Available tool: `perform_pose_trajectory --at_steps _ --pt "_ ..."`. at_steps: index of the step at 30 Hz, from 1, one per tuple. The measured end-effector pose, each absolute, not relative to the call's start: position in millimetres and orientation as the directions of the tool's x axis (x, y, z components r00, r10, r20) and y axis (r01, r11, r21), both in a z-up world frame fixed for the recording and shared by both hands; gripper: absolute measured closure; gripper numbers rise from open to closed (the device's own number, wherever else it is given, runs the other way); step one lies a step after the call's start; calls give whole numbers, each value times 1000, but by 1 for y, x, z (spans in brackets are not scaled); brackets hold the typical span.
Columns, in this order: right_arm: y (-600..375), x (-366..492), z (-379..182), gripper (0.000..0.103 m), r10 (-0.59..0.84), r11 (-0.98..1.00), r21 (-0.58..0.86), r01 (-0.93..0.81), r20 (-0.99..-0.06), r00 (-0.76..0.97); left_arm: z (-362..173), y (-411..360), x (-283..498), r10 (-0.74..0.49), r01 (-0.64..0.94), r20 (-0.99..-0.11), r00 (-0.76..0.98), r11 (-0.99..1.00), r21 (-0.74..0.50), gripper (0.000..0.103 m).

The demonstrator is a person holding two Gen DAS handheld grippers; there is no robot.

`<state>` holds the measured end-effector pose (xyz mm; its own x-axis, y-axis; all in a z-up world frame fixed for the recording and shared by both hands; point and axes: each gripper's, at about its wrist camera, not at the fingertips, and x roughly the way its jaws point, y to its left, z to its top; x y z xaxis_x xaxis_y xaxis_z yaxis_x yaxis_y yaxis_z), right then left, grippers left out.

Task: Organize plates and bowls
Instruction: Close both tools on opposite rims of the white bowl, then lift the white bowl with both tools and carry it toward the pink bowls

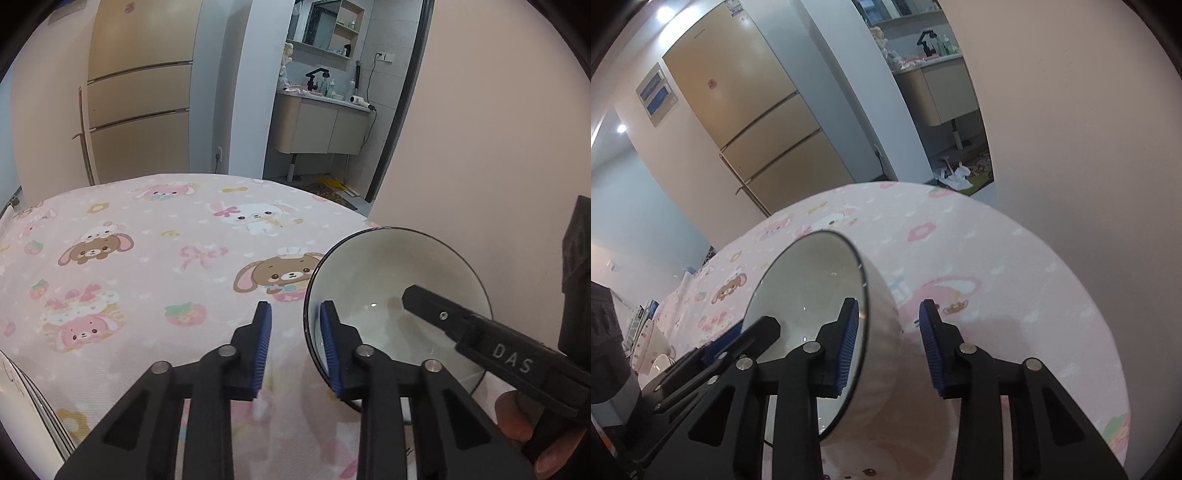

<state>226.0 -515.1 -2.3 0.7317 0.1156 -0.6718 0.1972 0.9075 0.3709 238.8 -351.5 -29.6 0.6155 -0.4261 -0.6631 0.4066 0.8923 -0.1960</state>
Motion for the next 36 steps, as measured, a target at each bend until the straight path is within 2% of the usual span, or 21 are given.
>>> perform_pose_trajectory --at_steps 5,7,9,11,13,15,20,21,22,25,27,30,36 --pt "-509 228 -2 69 126 916 363 172 -667 734 -30 -354 237 -427 418 -666 611 889 -187 81" --pt "-507 229 -3 72 118 923 345 174 -679 724 -30 -355 236 -430 426 -666 610 886 -182 81" --pt "-504 231 -5 79 118 927 334 168 -688 716 -30 -356 236 -434 432 -671 602 883 -185 81" --pt "-502 231 -5 81 110 932 322 166 -689 716 -34 -356 240 -439 431 -687 578 880 -199 77" --pt "-502 231 -5 83 104 934 316 167 -688 718 -39 -355 246 -456 428 -709 538 872 -237 67" --pt "-503 230 -5 85 121 928 338 159 -675 727 -43 -353 250 -471 422 -717 514 867 -266 61" --pt "-499 227 0 87 135 934 336 121 -646 751 -46 -355 249 -490 435 -725 484 854 -287 60" --pt "-496 227 1 87 129 940 322 113 -644 754 -45 -355 248 -489 436 -725 485 854 -285 61" --pt "-493 226 2 87 121 946 306 108 -642 757 -44 -356 247 -489 441 -722 490 853 -278 71" --pt "-492 226 1 86 110 950 292 113 -649 753 -40 -359 241 -476 446 -710 519 859 -250 82" --pt "-497 230 -2 83 105 944 300 138 -670 735 -38 -358 238 -485 456 -697 528 854 -250 87" --pt "-505 231 -5 82 133 926 344 157 -684 718 -36 -361 234 -457 453 -698 551 866 -210 88" --pt "-512 229 -6 79 123 918 355 179 -680 722 -33 -359 233 -460 456 -695 553 865 -210 88"
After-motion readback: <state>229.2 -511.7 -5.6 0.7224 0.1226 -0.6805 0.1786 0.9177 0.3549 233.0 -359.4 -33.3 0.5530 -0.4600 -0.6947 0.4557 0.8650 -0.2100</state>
